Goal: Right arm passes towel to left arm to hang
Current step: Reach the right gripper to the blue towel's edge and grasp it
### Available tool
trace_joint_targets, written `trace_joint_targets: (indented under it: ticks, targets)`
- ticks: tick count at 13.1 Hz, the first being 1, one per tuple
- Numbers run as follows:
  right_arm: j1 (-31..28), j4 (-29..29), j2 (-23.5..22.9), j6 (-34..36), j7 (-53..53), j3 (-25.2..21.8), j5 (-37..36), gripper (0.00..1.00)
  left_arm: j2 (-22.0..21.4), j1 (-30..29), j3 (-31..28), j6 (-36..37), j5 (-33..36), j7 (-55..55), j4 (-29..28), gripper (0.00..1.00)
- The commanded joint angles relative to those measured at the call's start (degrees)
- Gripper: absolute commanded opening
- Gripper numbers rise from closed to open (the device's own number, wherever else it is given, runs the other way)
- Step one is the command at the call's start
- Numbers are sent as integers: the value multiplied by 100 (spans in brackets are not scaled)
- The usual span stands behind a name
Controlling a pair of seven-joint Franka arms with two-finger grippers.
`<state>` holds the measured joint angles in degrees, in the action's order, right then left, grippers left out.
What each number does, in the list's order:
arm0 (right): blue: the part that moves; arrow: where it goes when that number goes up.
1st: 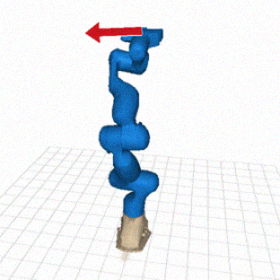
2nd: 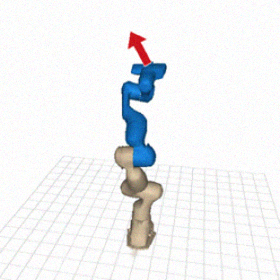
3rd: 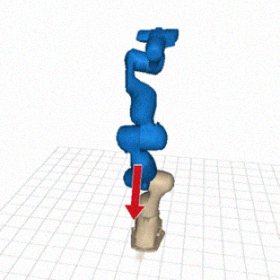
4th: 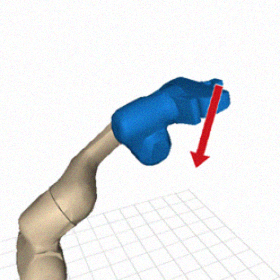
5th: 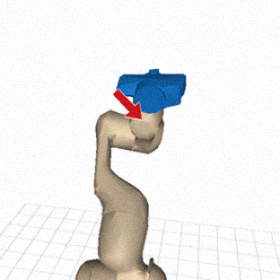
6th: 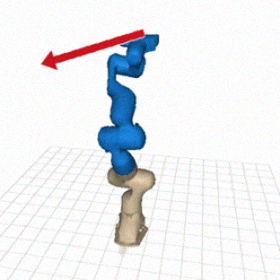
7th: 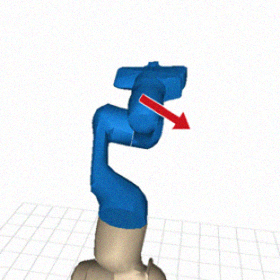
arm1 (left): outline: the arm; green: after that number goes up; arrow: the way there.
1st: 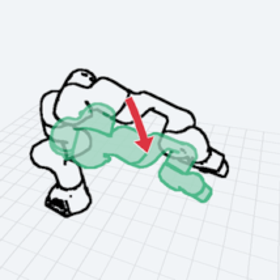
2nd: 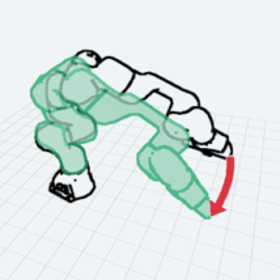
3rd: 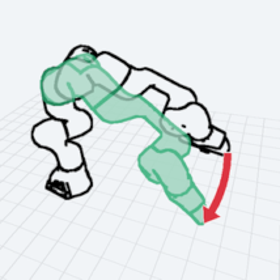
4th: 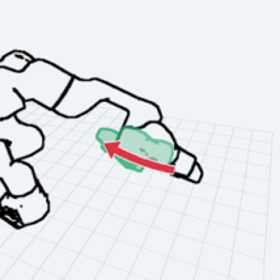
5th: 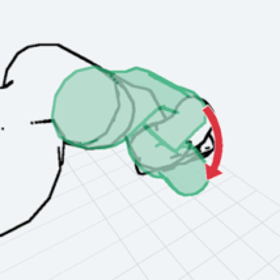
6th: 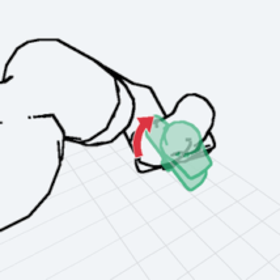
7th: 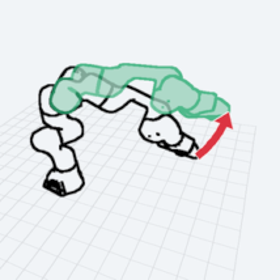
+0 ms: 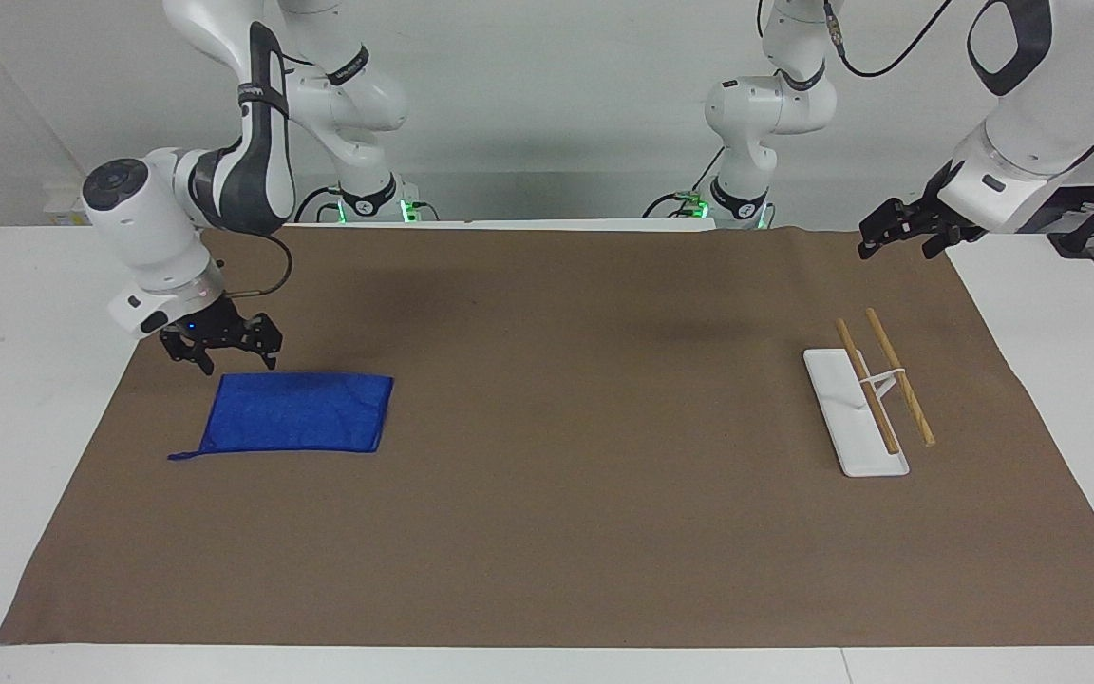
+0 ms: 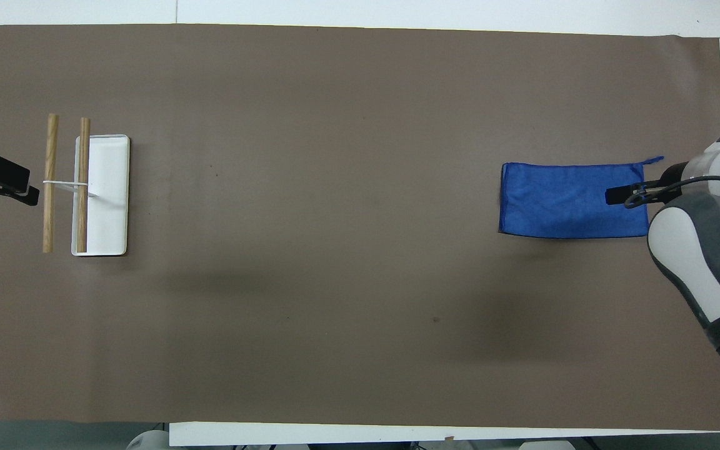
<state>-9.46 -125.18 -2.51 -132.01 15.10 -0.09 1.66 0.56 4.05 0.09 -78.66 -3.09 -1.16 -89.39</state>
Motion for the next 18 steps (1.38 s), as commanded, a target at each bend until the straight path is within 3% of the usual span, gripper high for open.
trace_joint_targets:
  ticks: [1,9,11,13,17,18]
  targets:
    - [-100,-111,-266,-360,116,26,-87,100,-65,8,-18,87,10,-33,-17,100]
    - [-135,-252,-952,-1160,449,0,-87,95,-65,8,-18,87,10,-33,-17,100]
    - [-127,-261,-961,-1152,476,0,-87,88,-65,8,-18,87,10,-33,-17,100]
    - [-118,-270,-961,-1143,476,0,-87,69,-65,8,-18,87,10,-33,-17,100]
    - [-127,-279,-953,-1125,722,0,-87,6,-65,8,-18,87,10,-33,-17,100]
    - [-127,-279,-953,-1117,722,0,-87,0,-65,8,-18,87,10,-33,-17,100]
